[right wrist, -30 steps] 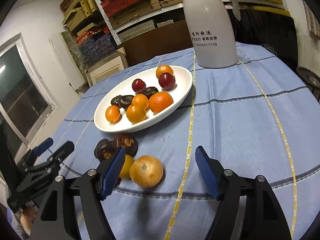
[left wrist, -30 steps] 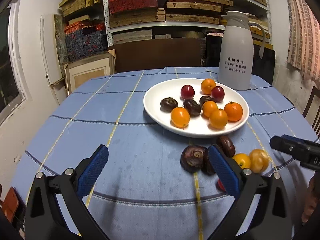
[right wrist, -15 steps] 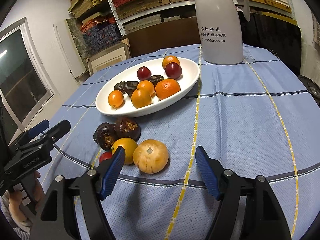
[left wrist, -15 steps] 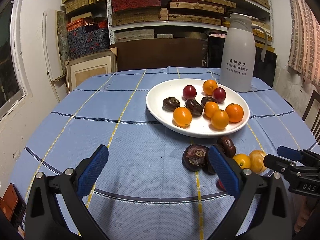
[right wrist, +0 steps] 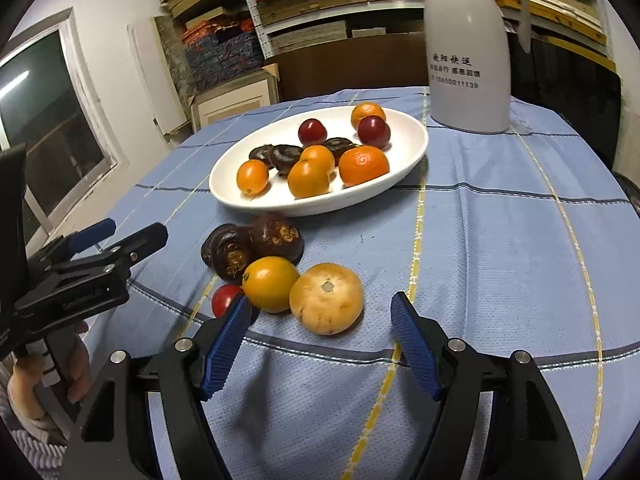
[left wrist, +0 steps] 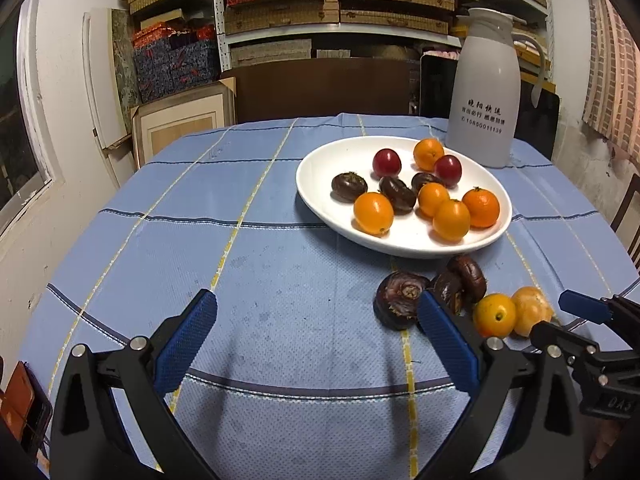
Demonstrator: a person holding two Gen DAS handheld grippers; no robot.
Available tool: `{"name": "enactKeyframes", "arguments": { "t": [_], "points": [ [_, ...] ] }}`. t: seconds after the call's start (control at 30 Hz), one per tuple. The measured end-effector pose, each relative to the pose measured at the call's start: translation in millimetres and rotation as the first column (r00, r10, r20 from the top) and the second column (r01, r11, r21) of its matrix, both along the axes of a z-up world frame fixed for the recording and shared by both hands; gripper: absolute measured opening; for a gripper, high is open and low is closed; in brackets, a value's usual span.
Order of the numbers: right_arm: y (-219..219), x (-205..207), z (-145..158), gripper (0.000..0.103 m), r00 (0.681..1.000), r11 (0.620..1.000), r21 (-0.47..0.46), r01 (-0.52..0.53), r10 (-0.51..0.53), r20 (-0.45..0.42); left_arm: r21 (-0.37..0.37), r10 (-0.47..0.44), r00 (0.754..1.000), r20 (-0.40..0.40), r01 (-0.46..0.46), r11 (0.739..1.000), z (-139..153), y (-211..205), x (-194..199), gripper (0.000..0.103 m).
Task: Organize fruits
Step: 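Grasp the pale yellow round fruit with the right tool while the left tool grasps a dark brown fruit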
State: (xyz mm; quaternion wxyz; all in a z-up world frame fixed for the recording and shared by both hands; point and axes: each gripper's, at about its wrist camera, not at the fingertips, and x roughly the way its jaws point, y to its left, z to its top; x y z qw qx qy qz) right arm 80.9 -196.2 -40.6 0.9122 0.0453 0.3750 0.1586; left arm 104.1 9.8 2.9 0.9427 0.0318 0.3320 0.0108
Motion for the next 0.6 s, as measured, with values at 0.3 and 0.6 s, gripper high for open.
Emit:
{"name": "enactKeyframes", "arguments": {
  "t": [0.3,0.6],
  "points": [
    [-3.7,6.6,-7.8,0.051,0.999,1.000,0.005,0.009,-0.009,-0.049,0.027,-0.022,1.000,-0.017,0.022,0.999,-4.4,-7.0,0.9,0.098],
    [-1.8,18.2,-15.1,0.048,0.995,1.000,0.021,0.019,-0.017,-0.097,0.057,-0.043,0.997,-0.065,0.047,0.997,-16.0,-14.4,5.0,0.098]
  ]
}}
